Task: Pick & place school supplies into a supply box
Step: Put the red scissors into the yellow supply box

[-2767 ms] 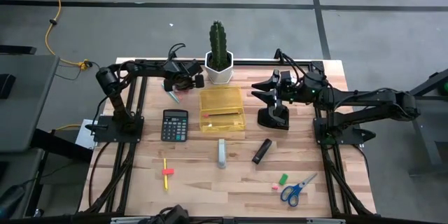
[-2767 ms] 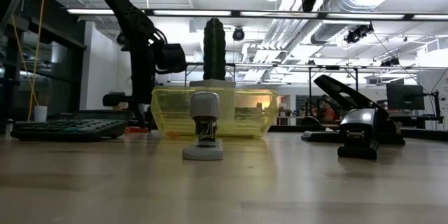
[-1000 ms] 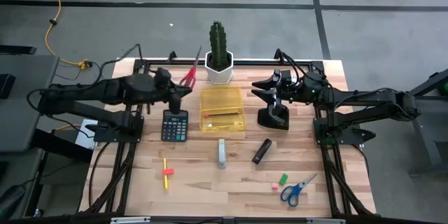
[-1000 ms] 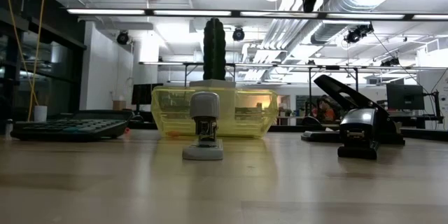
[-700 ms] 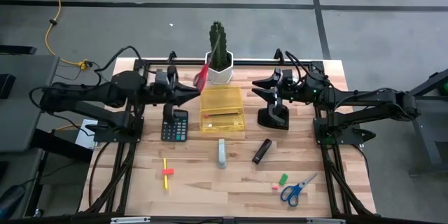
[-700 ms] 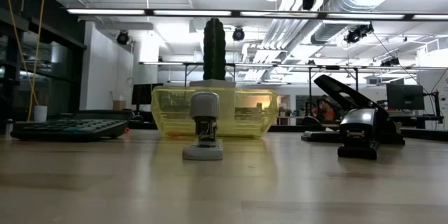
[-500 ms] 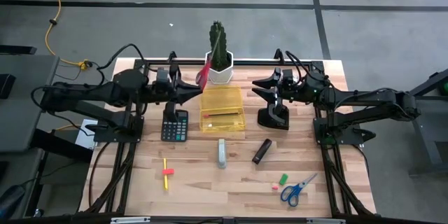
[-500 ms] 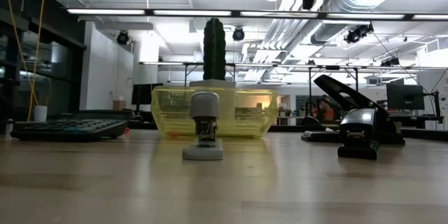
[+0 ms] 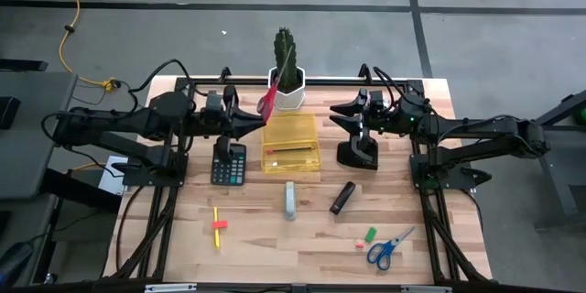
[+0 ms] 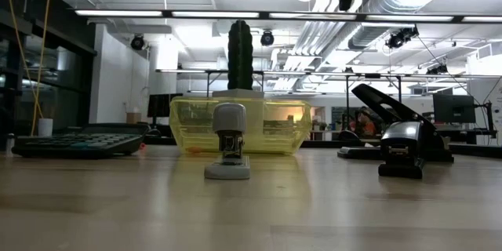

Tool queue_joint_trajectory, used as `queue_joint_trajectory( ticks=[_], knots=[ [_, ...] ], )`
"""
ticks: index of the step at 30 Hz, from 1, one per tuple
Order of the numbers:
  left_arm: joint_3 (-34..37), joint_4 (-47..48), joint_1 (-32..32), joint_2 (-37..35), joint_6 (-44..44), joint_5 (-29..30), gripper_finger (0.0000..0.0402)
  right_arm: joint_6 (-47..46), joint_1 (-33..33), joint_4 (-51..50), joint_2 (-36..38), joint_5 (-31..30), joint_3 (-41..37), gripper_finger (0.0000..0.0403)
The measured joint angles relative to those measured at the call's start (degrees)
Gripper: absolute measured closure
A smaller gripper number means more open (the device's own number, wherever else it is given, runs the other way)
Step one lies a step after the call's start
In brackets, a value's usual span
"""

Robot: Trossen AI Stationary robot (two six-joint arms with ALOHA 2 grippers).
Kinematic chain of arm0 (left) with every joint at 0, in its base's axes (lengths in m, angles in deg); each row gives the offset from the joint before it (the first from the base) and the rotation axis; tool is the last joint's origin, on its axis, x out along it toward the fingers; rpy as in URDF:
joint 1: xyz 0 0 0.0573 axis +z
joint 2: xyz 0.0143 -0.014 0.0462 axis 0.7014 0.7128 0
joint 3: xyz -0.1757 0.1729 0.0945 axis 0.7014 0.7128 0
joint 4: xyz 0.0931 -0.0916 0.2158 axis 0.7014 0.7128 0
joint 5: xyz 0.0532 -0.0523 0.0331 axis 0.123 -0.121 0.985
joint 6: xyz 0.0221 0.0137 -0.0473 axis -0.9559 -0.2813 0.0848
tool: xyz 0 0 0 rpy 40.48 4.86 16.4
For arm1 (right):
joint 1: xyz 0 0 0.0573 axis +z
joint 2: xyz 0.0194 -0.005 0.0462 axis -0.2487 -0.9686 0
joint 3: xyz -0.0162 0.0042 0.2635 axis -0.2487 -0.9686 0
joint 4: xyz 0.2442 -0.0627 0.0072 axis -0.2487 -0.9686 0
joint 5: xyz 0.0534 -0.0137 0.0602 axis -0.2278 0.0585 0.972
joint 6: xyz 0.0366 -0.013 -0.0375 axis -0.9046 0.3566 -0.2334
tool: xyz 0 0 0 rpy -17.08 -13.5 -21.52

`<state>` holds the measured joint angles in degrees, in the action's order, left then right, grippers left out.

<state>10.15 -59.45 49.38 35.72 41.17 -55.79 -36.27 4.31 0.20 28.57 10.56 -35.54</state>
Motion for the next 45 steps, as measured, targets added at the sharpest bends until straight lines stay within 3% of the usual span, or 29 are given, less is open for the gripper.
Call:
queue_joint_trajectory(
  ticks=[13,23,27,34,45],
  knots=[
    [-0.02,0.59,0.38,7.59,0.91,-1.57,0.0397,0.00,0.00,0.06,0.32,0.00,0.00,0.0252],
    [-8.17,22.21,4.02,17.59,-4.30,-3.15,0.0397,1.73,0.00,0.84,3.68,0.00,0.00,0.0252],
    [-8.22,23.64,5.01,22.73,-5.49,-6.22,0.0397,2.58,0.00,1.57,4.93,-0.04,0.00,0.0252],
    [-8.24,29.17,5.07,31.05,-5.14,-6.27,0.0397,2.56,0.00,1.34,5.79,-0.15,0.00,0.0252],
    [-8.24,36.01,5.05,36.31,-5.05,-13.33,0.0397,2.56,0.00,0.25,5.77,-0.18,0.00,0.0252]
  ],
)
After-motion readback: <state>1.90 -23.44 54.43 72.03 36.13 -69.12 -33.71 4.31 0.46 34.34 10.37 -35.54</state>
